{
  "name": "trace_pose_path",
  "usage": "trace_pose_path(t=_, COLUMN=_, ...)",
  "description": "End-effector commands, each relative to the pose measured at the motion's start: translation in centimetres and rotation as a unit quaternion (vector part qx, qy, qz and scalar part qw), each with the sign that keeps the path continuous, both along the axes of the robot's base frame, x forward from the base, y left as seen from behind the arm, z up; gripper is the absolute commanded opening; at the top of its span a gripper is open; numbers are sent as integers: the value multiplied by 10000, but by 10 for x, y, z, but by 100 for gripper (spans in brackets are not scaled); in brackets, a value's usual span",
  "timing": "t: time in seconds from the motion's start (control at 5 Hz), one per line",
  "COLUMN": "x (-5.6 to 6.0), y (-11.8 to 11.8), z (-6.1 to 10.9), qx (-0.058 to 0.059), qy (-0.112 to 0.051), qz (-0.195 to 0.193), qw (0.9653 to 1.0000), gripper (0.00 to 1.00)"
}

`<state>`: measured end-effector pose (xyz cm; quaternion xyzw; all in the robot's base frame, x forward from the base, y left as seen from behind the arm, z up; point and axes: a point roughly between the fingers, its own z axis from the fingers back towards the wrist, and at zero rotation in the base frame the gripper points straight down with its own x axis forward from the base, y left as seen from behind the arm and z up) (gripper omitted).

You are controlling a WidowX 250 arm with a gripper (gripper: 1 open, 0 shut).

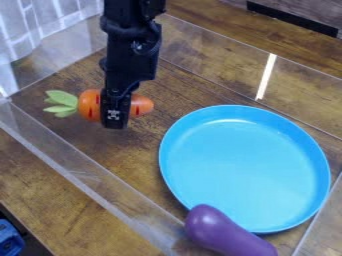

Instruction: Put the carrot on the blue tray

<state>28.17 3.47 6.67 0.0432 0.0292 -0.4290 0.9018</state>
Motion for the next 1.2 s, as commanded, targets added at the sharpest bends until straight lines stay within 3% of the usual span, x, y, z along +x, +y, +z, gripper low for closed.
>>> trace_pose_path(t=0.0, x=1, y=-9, z=22, qx=-32, qy=-284, qz=-201, qw=9994, gripper=0)
trace_pose_path(t=0.6, x=-5, y=-33, z=38, qx=-155, qy=-420, qz=-645, qw=9969, gripper=0)
trace_pose_path(t=0.8, x=-3, y=-46, z=37, qx=-171, qy=-497, qz=-891, qw=9946, gripper=0)
trace_pose_path(t=1.0, x=-5, y=-39, z=26, qx=-193, qy=-580, qz=-1157, qw=9914, gripper=0)
